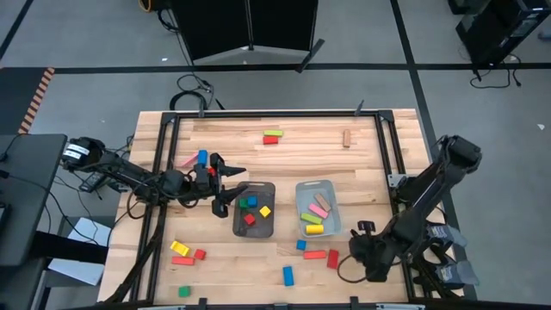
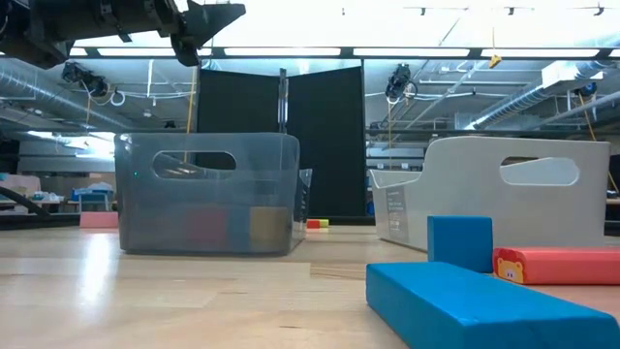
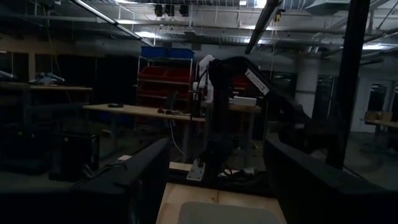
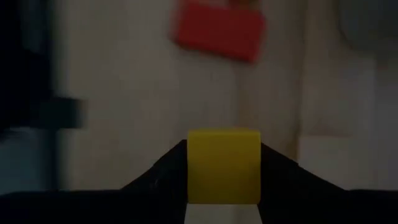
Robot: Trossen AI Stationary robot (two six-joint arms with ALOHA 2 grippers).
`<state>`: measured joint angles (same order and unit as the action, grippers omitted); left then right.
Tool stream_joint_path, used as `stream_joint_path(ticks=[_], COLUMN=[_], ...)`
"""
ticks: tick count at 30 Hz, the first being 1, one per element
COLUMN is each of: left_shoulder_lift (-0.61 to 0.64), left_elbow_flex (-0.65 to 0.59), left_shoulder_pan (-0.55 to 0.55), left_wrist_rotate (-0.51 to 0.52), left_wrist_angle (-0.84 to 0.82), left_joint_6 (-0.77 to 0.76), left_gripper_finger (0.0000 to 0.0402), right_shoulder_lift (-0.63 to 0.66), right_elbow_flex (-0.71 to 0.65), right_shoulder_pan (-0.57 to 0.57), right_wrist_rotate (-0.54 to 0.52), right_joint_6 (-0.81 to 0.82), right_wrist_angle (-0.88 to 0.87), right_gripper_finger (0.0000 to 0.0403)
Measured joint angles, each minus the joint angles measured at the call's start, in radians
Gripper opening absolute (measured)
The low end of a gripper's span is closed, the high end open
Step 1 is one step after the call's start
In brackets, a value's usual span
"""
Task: Sort blocks by size
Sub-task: Put the small yellow block into the black bin
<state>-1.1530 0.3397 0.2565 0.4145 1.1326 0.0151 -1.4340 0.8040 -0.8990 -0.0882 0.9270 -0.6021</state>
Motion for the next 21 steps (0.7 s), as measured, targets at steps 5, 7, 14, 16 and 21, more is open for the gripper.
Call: stream_joint_path(ticks=[5,7,14,16,21], left_shoulder_lift=[0.003,0.003,0.004,0.012,0.06], left_elbow_flex=[0.0,0.0,0.0,0.0,0.0], left_shoulder_pan=[0.0,0.0,0.0,0.0,0.0], left_wrist_rotate=[0.0,0.0,-0.001,-0.002,-0.003], left_wrist_angle=[0.002,0.009,0.079,0.103,0.107], left_joint_6=[0.002,0.003,0.0,-0.008,-0.052], left_gripper_finger=[0.0264,0.0264,0.0264,0.0264,0.0264], right_shoulder_lift=[0.167,0.233,0.304,0.258,0.07], right_elbow_flex=[0.067,0.077,0.078,0.078,0.077], right_shoulder_pan=[-0.004,-0.001,0.163,0.251,0.445], right_wrist_rotate=[-0.048,-0.112,-0.33,-0.337,-0.272], right_joint_6=[-0.101,-0.243,-0.651,-0.728,-0.922], right_wrist_angle=[0.057,0.157,0.327,0.39,0.704], right_gripper_finger=[0.0144,0.0144,0.0144,0.0144,0.0144])
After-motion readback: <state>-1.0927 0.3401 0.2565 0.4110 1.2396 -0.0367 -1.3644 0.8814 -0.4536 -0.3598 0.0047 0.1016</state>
